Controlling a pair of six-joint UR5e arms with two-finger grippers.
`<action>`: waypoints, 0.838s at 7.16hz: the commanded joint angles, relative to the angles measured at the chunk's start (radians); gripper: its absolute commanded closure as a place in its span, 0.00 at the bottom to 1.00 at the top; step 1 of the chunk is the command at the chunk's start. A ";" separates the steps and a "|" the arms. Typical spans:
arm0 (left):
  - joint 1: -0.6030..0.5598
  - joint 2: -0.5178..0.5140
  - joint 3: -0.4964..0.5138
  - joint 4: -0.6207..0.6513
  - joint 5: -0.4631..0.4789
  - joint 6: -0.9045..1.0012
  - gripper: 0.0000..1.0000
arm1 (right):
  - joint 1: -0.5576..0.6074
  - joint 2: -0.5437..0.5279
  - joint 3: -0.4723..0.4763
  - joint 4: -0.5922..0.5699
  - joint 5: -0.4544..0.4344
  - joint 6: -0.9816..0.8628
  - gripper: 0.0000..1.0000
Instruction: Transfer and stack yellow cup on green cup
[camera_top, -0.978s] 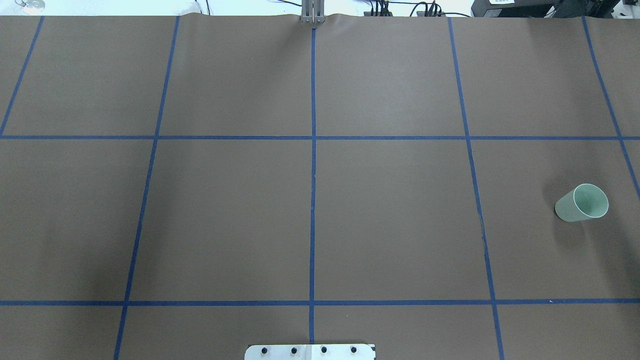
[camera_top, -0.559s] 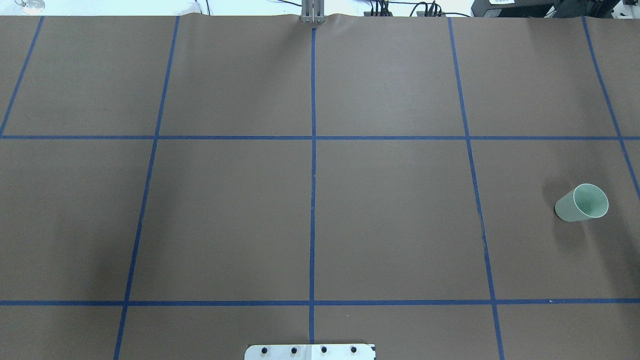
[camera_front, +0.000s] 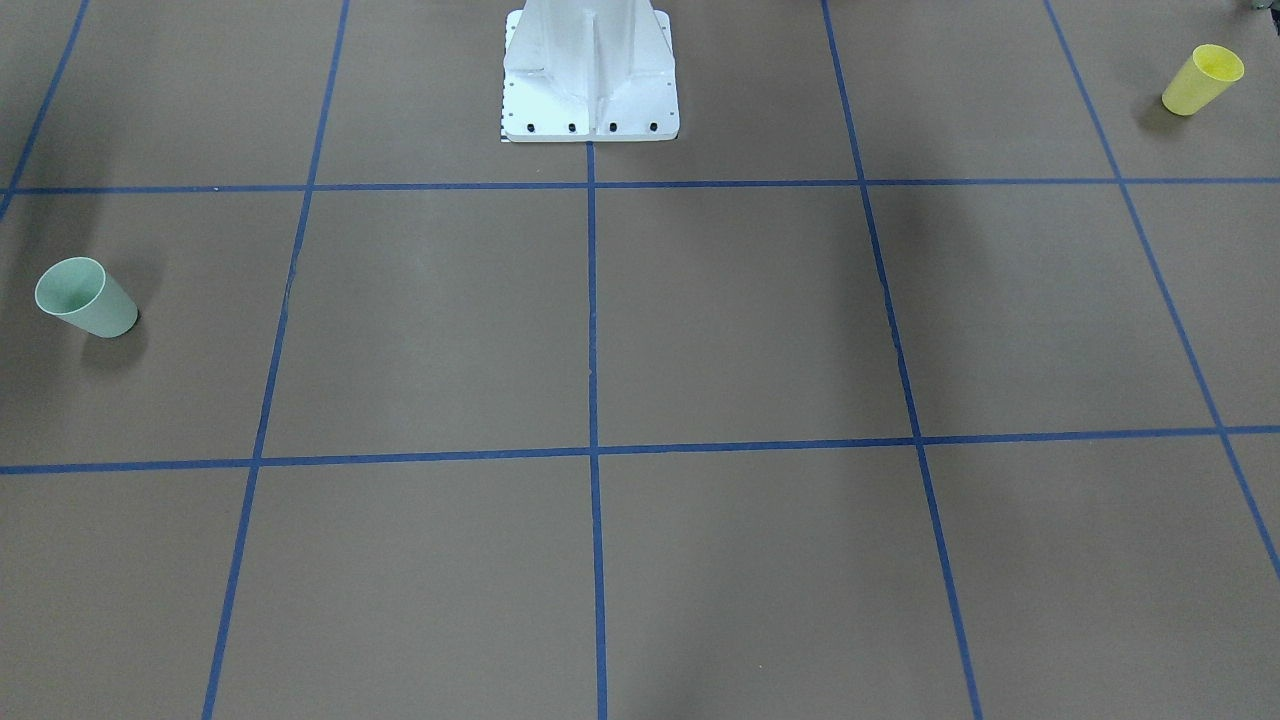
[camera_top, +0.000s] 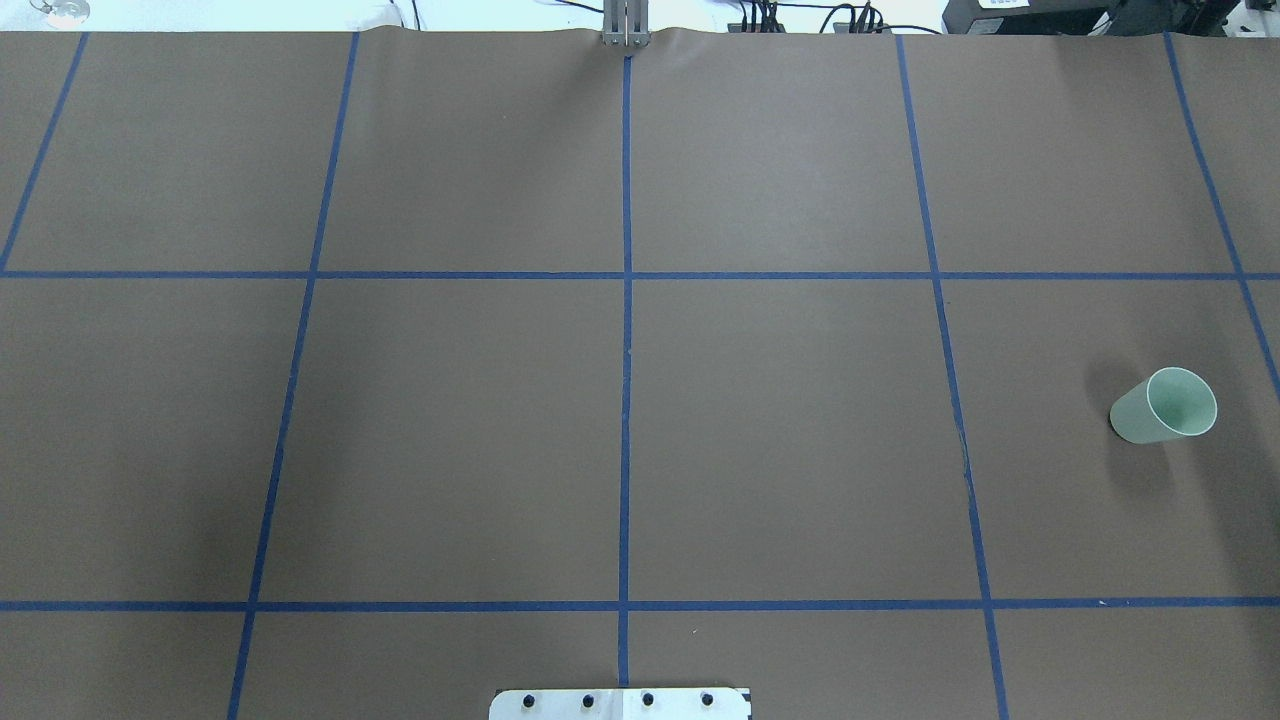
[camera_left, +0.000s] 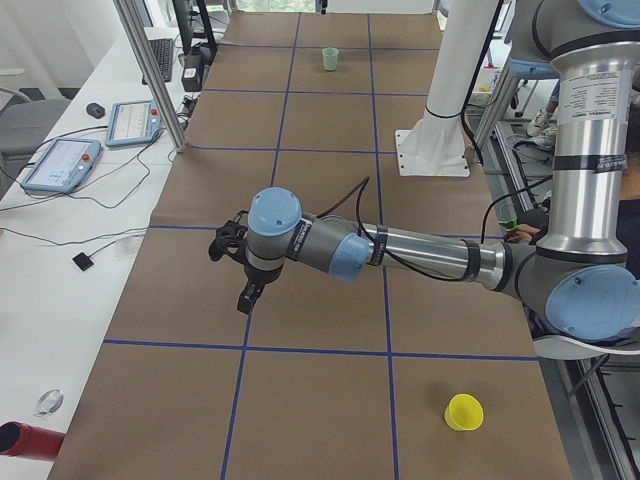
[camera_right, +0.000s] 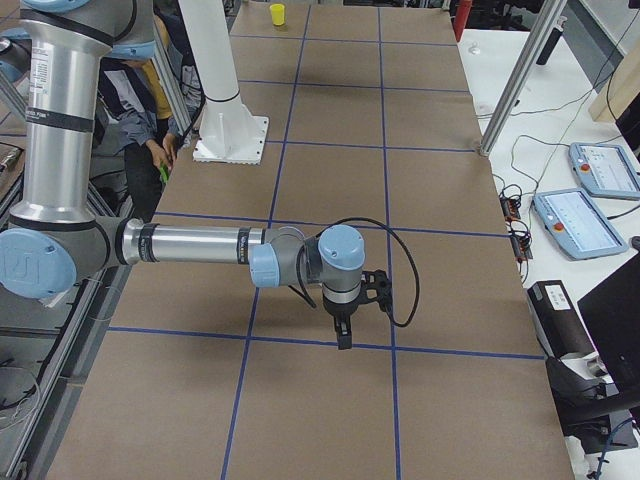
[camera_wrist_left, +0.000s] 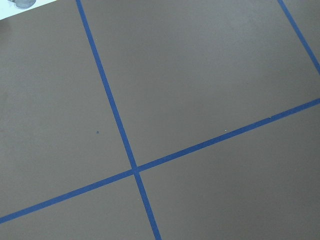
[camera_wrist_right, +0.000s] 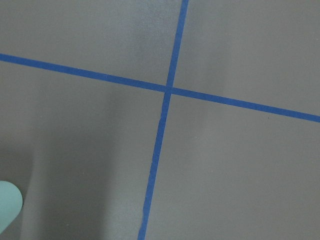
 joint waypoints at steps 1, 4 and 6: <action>0.002 0.004 -0.073 0.002 0.171 -0.290 0.00 | -0.001 -0.009 0.000 -0.002 0.011 0.000 0.00; 0.014 0.094 -0.172 0.010 0.416 -0.546 0.00 | -0.001 -0.025 0.000 -0.001 0.014 0.003 0.00; 0.100 0.151 -0.231 0.071 0.615 -0.742 0.00 | 0.001 -0.036 -0.002 -0.002 0.015 0.003 0.00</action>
